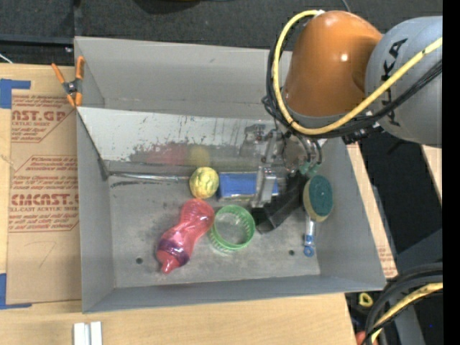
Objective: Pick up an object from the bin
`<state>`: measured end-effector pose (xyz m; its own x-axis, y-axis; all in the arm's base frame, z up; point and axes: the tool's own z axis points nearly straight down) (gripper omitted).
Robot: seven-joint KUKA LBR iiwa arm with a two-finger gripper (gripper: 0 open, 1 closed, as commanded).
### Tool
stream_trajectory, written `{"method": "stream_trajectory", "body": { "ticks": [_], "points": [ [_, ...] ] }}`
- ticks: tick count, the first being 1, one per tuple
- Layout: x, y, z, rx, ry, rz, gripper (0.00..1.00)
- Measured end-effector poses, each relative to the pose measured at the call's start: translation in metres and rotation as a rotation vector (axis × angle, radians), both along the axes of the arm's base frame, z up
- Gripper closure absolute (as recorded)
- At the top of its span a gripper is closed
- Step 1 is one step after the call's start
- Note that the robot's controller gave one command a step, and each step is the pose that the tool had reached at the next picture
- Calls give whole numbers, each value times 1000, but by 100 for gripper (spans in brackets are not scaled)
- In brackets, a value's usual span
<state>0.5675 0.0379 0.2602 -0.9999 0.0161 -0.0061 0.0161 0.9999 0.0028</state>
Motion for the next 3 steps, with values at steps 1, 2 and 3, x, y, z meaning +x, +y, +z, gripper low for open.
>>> {"method": "stream_trajectory", "body": {
  "ticks": [1,2,3],
  "points": [
    [4,13,-51,1,-5,-36,0],
    [-11,6,-90,2,-10,-124,0],
    [-51,20,-114,3,-8,-132,0]
  ]
}}
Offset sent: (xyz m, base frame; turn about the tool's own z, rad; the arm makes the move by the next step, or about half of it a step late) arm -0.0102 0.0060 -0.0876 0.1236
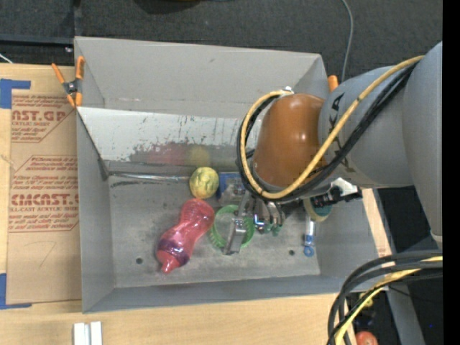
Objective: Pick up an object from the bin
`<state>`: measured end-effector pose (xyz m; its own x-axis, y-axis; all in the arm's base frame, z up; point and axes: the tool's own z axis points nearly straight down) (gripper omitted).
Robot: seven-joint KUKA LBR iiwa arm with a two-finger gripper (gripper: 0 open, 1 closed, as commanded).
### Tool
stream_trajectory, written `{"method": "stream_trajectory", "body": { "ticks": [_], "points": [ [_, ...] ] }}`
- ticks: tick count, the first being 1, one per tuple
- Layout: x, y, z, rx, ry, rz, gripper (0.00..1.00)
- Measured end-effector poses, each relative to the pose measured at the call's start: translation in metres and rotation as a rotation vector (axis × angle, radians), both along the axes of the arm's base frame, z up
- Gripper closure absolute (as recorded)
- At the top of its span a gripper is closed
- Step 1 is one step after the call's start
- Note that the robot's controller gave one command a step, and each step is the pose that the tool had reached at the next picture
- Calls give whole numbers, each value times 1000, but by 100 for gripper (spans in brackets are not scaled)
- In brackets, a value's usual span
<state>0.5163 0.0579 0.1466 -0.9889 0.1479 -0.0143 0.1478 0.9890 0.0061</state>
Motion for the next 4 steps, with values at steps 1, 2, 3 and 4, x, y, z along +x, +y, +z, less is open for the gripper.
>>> {"method": "stream_trajectory", "body": {
  "ticks": [1,2,3,4],
  "points": [
    [72,-59,-18,-2,-11,1,0],
    [12,36,-62,-7,-8,737,100],
    [13,35,-62,-6,-8,733,100],
    [17,23,-63,-6,-11,747,100]
  ]
}}
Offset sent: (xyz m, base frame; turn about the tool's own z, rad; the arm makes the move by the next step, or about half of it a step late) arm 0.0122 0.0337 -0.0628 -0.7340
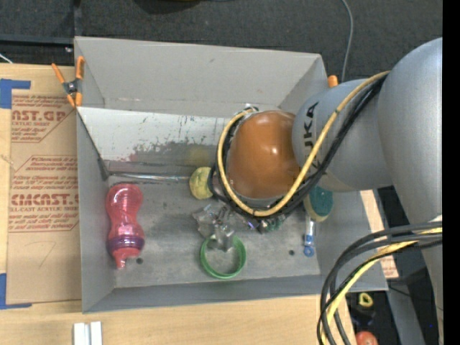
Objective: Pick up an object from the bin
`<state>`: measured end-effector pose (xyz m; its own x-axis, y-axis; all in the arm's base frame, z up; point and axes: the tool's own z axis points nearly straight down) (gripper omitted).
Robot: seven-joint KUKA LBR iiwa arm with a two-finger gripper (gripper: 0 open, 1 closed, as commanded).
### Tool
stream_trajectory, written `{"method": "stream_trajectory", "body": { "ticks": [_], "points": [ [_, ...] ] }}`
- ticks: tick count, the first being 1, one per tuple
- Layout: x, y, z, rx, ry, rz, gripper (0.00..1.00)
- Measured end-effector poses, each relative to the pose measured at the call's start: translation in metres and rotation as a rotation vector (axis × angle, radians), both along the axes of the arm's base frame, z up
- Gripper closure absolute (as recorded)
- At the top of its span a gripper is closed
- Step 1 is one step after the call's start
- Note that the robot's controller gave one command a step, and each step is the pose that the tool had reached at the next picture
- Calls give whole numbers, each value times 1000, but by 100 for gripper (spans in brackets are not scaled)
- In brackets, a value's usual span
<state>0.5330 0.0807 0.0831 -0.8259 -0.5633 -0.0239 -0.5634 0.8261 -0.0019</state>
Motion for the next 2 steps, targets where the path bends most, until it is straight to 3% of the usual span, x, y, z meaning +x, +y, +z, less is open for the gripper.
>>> {"method": "stream_trajectory", "body": {
  "ticks": [1,2],
  "points": [
    [-23,-25,-10,4,-7,-52,100],
    [-20,-23,-6,2,-5,-38,100]
  ]
}}
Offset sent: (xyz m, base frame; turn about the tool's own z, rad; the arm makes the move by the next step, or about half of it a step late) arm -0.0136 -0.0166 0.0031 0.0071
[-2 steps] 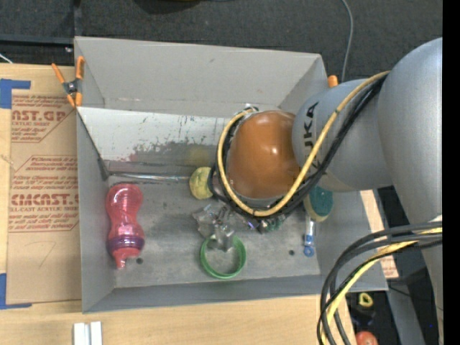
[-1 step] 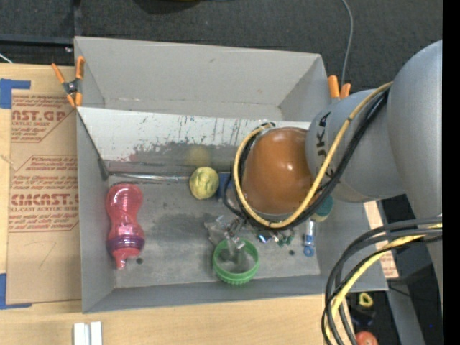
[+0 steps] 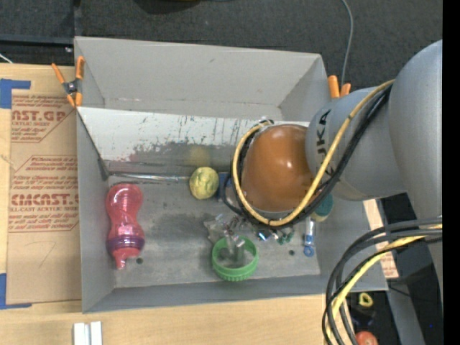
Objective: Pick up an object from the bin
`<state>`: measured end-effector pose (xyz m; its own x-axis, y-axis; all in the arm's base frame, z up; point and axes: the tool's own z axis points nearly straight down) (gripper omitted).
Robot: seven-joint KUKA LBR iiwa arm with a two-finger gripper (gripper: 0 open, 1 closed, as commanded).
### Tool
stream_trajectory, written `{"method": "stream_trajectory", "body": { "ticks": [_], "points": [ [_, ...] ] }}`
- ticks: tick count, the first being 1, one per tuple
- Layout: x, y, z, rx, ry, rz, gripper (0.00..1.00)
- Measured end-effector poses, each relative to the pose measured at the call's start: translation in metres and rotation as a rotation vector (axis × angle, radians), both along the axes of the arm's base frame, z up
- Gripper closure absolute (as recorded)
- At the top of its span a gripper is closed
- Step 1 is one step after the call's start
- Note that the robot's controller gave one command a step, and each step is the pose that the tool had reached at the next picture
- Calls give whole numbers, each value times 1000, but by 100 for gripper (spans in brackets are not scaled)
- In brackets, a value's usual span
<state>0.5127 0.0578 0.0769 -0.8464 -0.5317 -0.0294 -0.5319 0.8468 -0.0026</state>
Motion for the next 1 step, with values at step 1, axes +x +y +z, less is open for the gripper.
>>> {"method": "stream_trajectory", "body": {
  "ticks": [1],
  "points": [
    [39,17,-6,0,-6,108,100]
  ]
}}
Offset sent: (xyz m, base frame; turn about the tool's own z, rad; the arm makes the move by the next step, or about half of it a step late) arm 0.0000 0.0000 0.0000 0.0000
